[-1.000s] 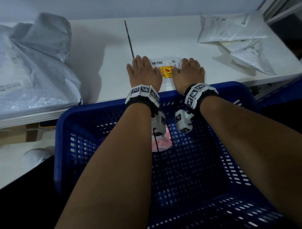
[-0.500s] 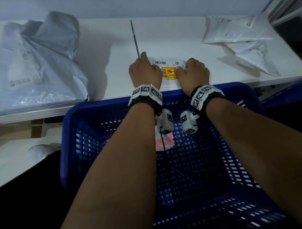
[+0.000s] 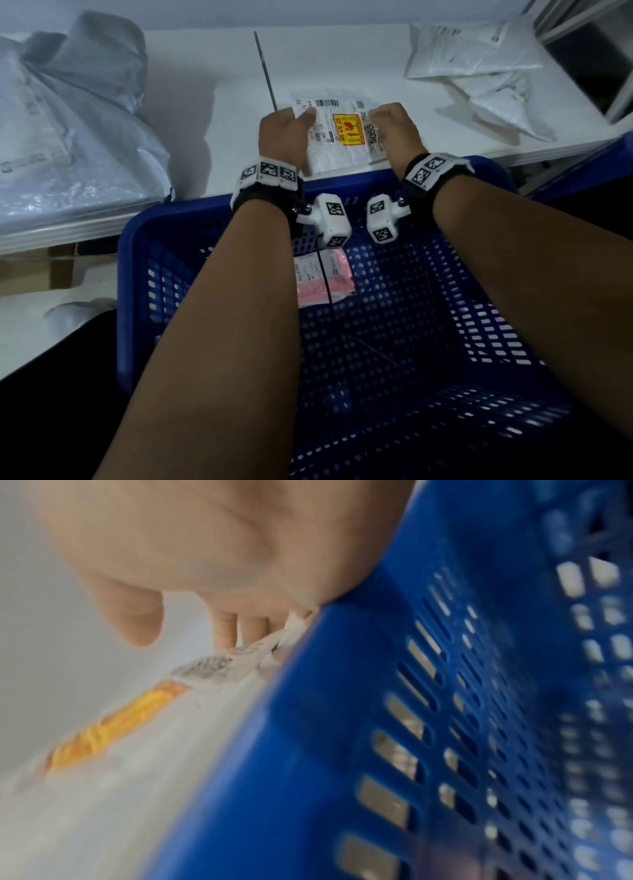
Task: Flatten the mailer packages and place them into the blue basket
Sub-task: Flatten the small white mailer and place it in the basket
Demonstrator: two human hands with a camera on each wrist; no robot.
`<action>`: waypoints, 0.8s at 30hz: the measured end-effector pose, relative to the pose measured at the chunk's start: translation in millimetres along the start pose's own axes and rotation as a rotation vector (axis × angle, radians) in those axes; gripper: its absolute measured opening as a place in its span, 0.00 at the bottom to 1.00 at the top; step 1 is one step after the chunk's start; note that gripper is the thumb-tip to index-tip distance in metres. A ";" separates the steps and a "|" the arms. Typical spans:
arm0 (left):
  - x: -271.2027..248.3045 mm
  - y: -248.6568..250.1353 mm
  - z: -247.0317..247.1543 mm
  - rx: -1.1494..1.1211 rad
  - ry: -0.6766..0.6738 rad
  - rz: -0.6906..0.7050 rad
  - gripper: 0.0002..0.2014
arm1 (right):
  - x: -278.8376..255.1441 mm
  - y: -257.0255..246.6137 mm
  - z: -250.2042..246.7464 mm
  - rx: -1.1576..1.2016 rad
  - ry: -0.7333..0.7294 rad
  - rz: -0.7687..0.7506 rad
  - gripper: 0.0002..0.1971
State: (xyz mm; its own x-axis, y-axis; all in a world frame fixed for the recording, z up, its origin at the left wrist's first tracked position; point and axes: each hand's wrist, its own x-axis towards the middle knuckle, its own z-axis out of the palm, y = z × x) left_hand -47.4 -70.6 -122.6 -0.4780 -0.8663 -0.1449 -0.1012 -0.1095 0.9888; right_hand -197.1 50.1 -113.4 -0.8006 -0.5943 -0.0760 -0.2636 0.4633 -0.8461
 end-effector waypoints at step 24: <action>-63.6 24.3 1.8 0.120 -0.957 -0.496 0.09 | -64.8 20.0 -6.8 0.205 0.029 -0.006 0.07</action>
State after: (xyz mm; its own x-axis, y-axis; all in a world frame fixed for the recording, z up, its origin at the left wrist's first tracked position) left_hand -21.1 -17.2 -89.5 -0.8373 0.0067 -0.5467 -0.5308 -0.2492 0.8100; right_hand -154.2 102.4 -121.8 -0.8154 -0.5760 -0.0577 -0.1558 0.3144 -0.9364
